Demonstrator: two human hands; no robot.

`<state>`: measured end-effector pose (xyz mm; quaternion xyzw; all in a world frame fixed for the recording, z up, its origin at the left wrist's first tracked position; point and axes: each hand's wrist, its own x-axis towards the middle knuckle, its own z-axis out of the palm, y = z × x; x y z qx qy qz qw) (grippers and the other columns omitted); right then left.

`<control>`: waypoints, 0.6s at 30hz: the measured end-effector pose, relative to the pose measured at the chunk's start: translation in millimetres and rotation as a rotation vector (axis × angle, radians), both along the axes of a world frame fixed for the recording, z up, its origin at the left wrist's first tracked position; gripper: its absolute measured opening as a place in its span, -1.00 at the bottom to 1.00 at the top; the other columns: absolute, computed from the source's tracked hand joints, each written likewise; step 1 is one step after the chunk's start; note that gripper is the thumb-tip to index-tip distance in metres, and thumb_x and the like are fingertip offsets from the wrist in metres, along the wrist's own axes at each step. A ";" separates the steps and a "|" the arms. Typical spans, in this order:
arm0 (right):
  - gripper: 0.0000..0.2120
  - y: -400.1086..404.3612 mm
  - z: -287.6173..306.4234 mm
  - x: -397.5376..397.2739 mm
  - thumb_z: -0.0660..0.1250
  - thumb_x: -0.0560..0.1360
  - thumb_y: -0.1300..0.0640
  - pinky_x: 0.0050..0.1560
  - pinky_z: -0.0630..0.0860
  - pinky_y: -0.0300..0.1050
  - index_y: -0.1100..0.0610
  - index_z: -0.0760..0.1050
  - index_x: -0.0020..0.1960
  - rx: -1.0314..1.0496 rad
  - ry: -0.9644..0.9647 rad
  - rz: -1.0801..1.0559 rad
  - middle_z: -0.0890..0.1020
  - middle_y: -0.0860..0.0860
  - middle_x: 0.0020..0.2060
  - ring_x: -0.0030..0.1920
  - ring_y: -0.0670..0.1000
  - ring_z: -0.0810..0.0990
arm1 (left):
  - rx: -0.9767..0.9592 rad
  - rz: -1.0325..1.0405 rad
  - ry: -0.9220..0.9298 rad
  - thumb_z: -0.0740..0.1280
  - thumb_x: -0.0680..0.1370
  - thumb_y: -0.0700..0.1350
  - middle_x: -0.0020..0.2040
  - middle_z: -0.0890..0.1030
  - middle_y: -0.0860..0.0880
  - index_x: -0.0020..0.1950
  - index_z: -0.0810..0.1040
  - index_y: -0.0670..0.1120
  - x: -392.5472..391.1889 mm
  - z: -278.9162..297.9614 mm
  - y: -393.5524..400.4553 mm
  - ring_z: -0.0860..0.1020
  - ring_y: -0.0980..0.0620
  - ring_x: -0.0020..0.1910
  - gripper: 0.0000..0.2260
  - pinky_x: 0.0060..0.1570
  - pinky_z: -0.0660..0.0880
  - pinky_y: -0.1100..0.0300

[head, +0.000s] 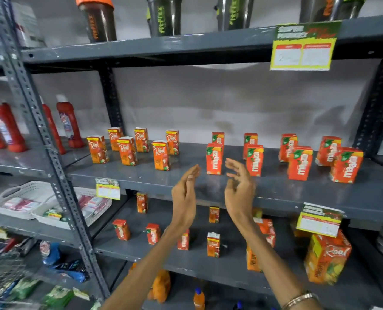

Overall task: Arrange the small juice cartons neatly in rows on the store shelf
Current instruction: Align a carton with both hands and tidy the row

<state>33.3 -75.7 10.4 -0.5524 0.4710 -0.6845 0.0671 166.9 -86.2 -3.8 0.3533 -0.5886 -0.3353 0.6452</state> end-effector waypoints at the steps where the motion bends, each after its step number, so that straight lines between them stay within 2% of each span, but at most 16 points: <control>1: -0.51 -3.9 0.5 19.4 0.19 0.47 0.49 0.25 0.56 -0.11 0.15 0.48 0.33 0.014 0.004 0.047 0.61 0.04 0.23 0.26 -0.04 0.57 | -0.006 0.026 -0.009 0.09 0.71 -0.12 0.30 0.61 0.04 0.37 0.52 -0.10 18.4 -0.6 -3.5 0.55 0.14 0.30 -0.68 0.35 0.44 0.18; 6: -0.47 -36.5 3.8 116.9 0.21 0.49 0.47 0.29 0.52 -0.19 0.08 0.45 0.38 0.100 0.008 0.227 0.59 -0.03 0.28 0.29 -0.11 0.55 | -0.012 0.138 -0.054 0.10 0.71 -0.09 0.34 0.58 0.06 0.40 0.51 -0.06 112.7 4.1 -35.4 0.49 0.20 0.34 -0.68 0.37 0.41 0.19; 9: -0.44 -58.6 12.2 178.2 0.22 0.50 0.46 0.34 0.46 -0.24 0.09 0.39 0.44 0.173 -0.016 0.285 0.53 -0.03 0.36 0.33 -0.11 0.50 | -0.045 0.162 -0.109 0.11 0.70 -0.12 0.43 0.49 0.06 0.46 0.43 -0.04 171.1 8.3 -58.4 0.41 0.18 0.42 -0.66 0.41 0.34 0.25; 12: -0.39 -86.3 16.1 235.6 0.18 0.54 0.41 0.47 0.34 -0.10 0.10 0.22 0.54 0.312 0.003 0.308 0.37 0.03 0.50 0.47 -0.04 0.35 | -0.064 0.156 -0.142 0.10 0.70 -0.13 0.58 0.27 0.05 0.59 0.20 -0.04 222.6 12.7 -84.7 0.22 0.17 0.54 -0.57 0.48 0.18 0.29; 15: -0.36 -113.4 27.8 277.1 0.22 0.58 0.26 0.53 0.23 0.07 0.14 0.06 0.59 0.472 0.029 0.291 0.23 0.10 0.56 0.56 0.09 0.22 | -0.002 0.126 -0.182 0.05 0.69 -0.19 0.63 0.04 0.00 0.62 -0.03 -0.12 256.6 26.4 -114.9 0.05 0.16 0.57 -0.49 0.50 0.01 0.31; 17: -0.37 -125.4 37.3 295.0 0.25 0.60 0.16 0.51 0.23 0.08 0.16 0.07 0.59 0.568 0.055 0.255 0.26 0.10 0.55 0.55 0.12 0.24 | 0.119 0.087 -0.191 0.04 0.68 -0.19 0.61 0.10 0.02 0.62 -0.03 -0.14 270.9 34.7 -134.4 0.14 0.16 0.51 -0.49 0.40 0.08 0.37; 18: -0.42 -129.5 41.2 301.2 0.25 0.60 0.18 0.47 0.26 0.06 0.18 0.14 0.56 0.596 0.055 0.249 0.34 0.10 0.51 0.52 0.13 0.29 | 0.194 0.052 -0.191 0.04 0.67 -0.16 0.58 0.18 -0.01 0.61 0.02 -0.16 276.5 37.1 -145.5 0.22 0.09 0.49 -0.50 0.39 0.15 0.31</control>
